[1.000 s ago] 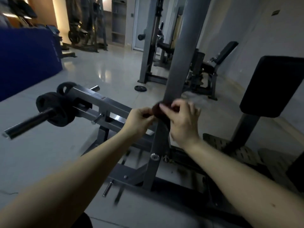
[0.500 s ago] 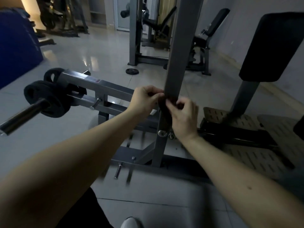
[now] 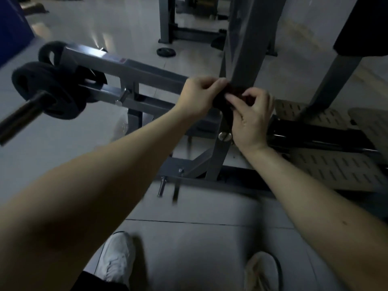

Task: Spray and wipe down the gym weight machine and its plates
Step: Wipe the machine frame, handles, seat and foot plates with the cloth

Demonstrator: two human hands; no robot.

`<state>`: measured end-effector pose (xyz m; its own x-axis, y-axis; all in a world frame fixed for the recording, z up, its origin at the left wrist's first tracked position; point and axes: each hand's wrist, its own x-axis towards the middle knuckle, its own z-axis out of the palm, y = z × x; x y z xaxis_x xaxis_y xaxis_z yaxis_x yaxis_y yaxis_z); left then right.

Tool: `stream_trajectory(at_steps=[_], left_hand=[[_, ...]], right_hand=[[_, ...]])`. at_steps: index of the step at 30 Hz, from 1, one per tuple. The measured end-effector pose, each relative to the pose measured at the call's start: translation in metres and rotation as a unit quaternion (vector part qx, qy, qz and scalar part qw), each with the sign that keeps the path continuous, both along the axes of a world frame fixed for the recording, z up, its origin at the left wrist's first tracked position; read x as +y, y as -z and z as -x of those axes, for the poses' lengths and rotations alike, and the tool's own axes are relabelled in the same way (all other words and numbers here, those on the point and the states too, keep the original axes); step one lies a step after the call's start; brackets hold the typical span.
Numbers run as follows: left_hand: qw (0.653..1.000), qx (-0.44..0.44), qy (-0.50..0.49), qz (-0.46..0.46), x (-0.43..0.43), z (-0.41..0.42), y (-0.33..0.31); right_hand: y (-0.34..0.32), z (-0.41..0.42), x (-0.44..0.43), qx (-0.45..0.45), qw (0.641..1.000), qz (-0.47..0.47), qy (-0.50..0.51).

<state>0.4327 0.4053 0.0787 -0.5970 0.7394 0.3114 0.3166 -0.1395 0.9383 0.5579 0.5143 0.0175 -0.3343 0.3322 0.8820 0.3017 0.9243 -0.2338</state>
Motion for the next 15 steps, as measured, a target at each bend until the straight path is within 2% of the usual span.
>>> stream_trajectory(at_steps=[4,7,10,13,15], left_hand=[[1.000,0.021,0.009,0.017,0.002,0.000,0.037],[0.999,0.031,0.019,0.026,-0.002,0.000,0.064],[0.999,-0.005,0.016,0.030,-0.004,-0.004,0.089],[0.997,-0.039,0.011,0.062,-0.007,-0.010,0.118],[0.992,-0.031,0.028,0.117,-0.012,-0.010,0.140]], right_hand=[[0.080,-0.005,-0.019,-0.049,0.994,0.097,0.004],[0.114,-0.007,-0.032,-0.009,0.981,0.191,0.002],[0.142,-0.003,-0.044,-0.024,0.968,0.247,0.037],[0.173,0.002,-0.060,-0.044,0.929,0.356,0.087],[0.207,0.003,-0.070,-0.034,0.875,0.467,0.121]])
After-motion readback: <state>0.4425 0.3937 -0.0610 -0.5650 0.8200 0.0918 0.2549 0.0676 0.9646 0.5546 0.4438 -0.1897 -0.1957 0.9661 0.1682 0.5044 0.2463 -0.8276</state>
